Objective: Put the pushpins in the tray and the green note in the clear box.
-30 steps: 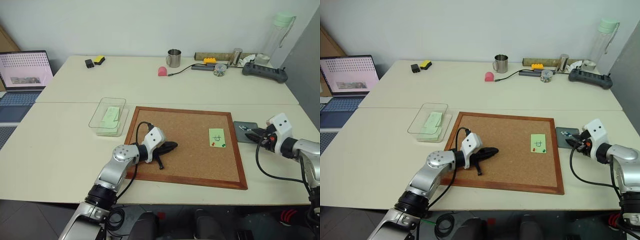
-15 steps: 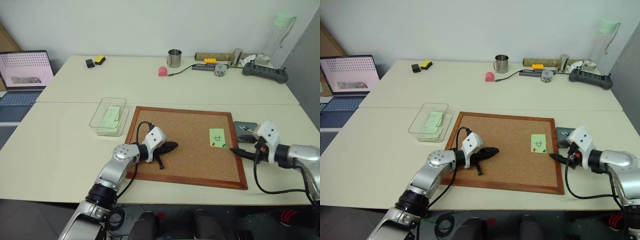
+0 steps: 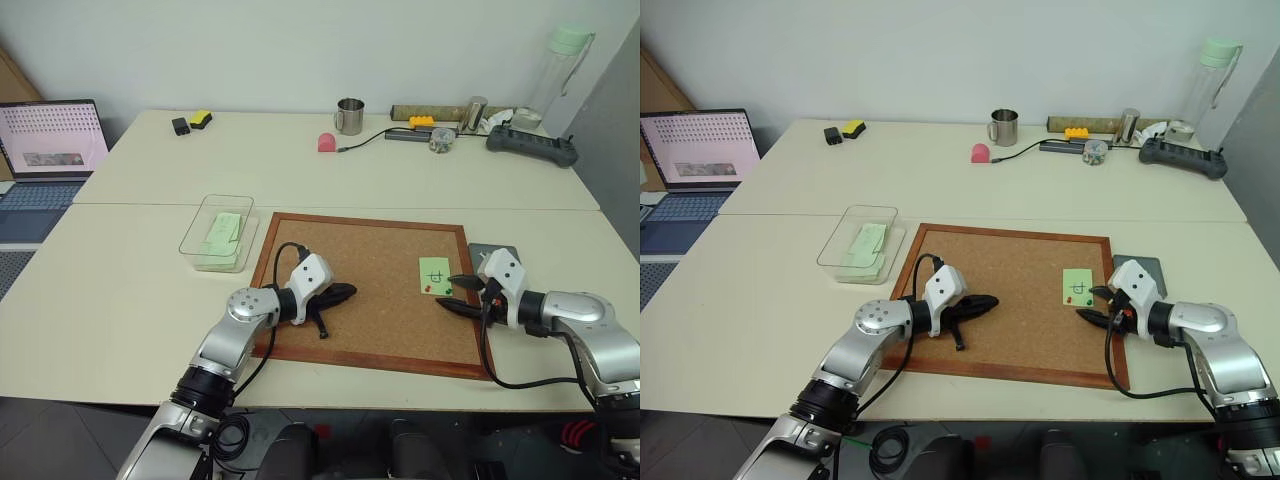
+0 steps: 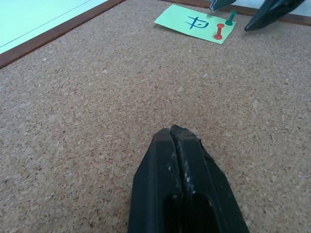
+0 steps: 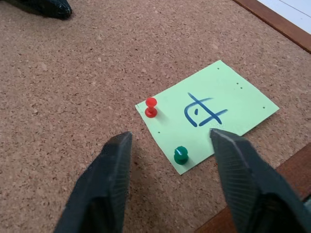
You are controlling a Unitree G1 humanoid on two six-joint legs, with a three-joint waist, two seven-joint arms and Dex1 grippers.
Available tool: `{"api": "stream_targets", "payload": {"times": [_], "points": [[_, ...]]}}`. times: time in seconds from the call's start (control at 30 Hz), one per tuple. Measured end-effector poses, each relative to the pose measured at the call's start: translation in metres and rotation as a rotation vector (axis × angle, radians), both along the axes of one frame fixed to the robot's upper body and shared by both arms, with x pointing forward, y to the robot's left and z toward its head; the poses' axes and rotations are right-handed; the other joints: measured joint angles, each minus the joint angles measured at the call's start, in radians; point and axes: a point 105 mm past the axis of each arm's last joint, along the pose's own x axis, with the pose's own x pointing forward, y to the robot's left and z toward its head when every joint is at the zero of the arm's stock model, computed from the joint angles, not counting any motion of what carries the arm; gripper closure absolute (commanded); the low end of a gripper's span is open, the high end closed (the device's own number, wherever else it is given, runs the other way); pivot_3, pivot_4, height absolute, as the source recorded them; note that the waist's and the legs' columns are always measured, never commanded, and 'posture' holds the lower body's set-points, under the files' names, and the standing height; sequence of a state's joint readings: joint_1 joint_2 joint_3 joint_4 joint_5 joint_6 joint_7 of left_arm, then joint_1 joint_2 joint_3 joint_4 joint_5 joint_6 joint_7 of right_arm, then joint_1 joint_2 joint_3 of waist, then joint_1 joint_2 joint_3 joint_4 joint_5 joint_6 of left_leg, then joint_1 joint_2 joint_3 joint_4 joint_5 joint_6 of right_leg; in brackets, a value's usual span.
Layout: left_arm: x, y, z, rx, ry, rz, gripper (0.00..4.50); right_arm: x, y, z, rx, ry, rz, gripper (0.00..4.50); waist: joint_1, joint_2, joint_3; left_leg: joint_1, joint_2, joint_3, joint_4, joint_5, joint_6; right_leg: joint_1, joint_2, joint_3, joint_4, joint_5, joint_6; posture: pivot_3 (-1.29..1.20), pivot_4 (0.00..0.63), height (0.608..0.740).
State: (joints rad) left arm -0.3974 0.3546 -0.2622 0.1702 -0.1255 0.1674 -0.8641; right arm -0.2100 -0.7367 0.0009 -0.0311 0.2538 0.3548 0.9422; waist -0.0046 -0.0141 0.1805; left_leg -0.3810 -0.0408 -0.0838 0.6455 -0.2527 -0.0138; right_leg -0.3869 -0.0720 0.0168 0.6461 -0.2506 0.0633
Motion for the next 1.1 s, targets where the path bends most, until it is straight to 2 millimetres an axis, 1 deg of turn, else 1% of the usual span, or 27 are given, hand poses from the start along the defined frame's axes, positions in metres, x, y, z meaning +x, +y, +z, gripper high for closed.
{"api": "stream_targets", "payload": {"times": [0.07,0.23,0.33,0.63,0.77,0.9,1.1], "points": [[0.000,0.000,0.000,0.000,0.000,0.000,4.50,0.000,-0.001,-0.001,0.000,0.001,-0.003,3.11,0.000,0.000,0.000,0.000,0.000,0.000,0.000,0.000,0.000,0.000,0.000,0.000,0.000,0.000,0.000,0.00,0.150,0.740],[0.000,0.000,0.000,0.000,0.000,0.000,4.50,0.001,-0.003,-0.003,0.001,0.002,-0.007,4.04,0.000,0.000,0.000,0.000,0.000,0.000,0.000,0.000,0.000,0.000,0.000,0.000,0.000,0.000,0.000,0.00,0.150,0.740],[0.000,0.000,0.000,0.000,0.000,0.000,4.50,0.001,-0.003,-0.003,0.001,0.000,-0.006,4.49,0.000,0.000,0.000,0.000,0.000,0.000,0.000,0.000,0.000,0.000,0.000,0.000,0.000,0.000,0.000,0.00,0.150,0.740],[0.000,0.000,0.000,0.000,-0.001,0.000,4.50,0.000,-0.005,0.000,0.029,0.005,-0.010,4.49,0.000,0.000,0.000,0.000,0.000,0.000,0.000,0.000,0.000,0.000,0.000,0.000,0.000,0.000,0.000,0.00,0.150,0.740],[0.000,0.000,0.000,0.005,-0.003,0.003,4.50,-0.001,-0.003,0.013,0.116,0.005,-0.019,4.49,0.000,0.000,0.000,0.000,0.000,0.000,0.000,0.000,0.000,0.000,0.000,0.000,0.000,0.000,0.000,0.00,0.150,0.740],[0.000,0.000,-0.001,0.009,-0.006,0.004,4.50,0.005,-0.005,0.030,0.295,0.026,-0.096,4.49,0.000,0.000,0.000,0.000,0.000,0.000,0.000,0.000,0.000,0.000,0.000,0.000,0.000,0.000,0.000,0.00,0.150,0.740],[0.000,-0.001,-0.001,0.010,-0.007,0.004,4.50,0.008,-0.015,0.039,0.351,0.027,-0.168,4.49,0.001,0.000,0.000,0.000,0.000,0.000,0.000,0.000,0.000,0.000,0.000,0.000,0.000,0.000,0.000,0.00,0.150,0.740]]}}
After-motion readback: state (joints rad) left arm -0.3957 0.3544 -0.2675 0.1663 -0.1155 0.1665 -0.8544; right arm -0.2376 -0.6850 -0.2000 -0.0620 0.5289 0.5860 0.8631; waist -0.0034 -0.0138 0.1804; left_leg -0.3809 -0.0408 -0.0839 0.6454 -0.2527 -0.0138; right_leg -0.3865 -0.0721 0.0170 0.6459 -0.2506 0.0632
